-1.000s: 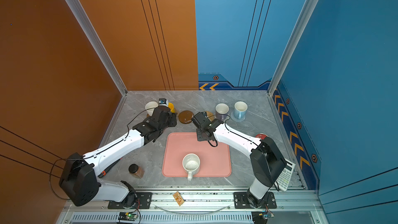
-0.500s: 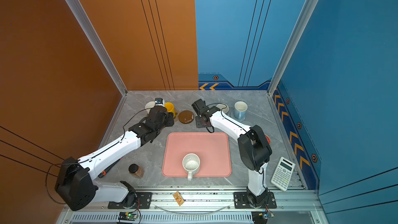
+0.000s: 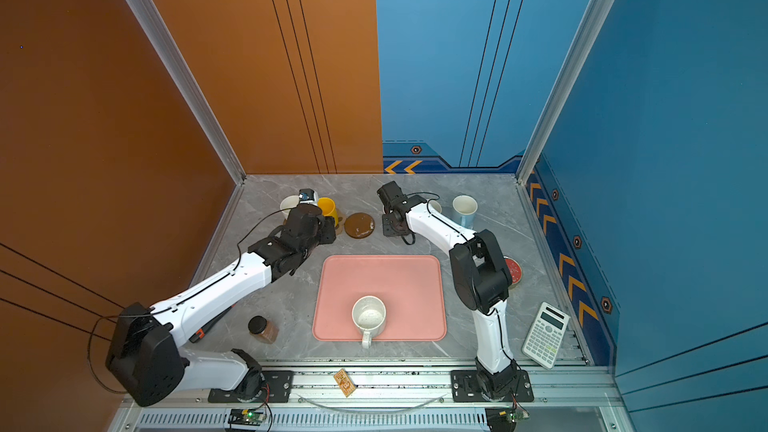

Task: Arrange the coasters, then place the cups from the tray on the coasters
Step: 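Lift the red-lined mug with the right gripper and carry it over the woven rattan coaster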

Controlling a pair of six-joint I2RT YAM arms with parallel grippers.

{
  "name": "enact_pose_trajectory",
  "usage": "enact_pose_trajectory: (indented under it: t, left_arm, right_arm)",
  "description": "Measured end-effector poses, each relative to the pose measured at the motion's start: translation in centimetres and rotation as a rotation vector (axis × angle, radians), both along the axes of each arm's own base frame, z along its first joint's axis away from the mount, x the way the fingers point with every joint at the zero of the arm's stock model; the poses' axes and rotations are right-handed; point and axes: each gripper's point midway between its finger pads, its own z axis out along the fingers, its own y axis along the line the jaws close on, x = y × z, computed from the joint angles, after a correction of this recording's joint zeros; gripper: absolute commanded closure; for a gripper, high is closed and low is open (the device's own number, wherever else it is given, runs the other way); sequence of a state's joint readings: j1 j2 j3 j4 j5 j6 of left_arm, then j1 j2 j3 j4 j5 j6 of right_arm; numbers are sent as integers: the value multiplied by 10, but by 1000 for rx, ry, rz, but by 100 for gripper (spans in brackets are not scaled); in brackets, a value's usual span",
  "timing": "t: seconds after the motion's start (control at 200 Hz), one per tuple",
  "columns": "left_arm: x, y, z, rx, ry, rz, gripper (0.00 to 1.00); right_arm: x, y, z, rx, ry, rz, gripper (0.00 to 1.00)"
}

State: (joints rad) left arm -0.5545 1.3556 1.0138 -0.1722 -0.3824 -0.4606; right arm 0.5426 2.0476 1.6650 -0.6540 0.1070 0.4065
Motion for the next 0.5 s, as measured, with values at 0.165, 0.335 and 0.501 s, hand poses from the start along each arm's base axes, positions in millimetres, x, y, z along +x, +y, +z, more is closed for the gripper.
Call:
enact_pose_trajectory:
  t: [0.165,0.335,0.501]
  left_arm:
    - [0,0,0,0,0,0,42]
    - [-1,1,-1,4,6,0,42]
    - [-2,1,-3,8,13,0,42]
  right_arm:
    - [5,-3,-5,-7,11,-2,100]
    - [10,0,-5,1,9,1,100]
    - [9,2,-20,-4,40,5,100]
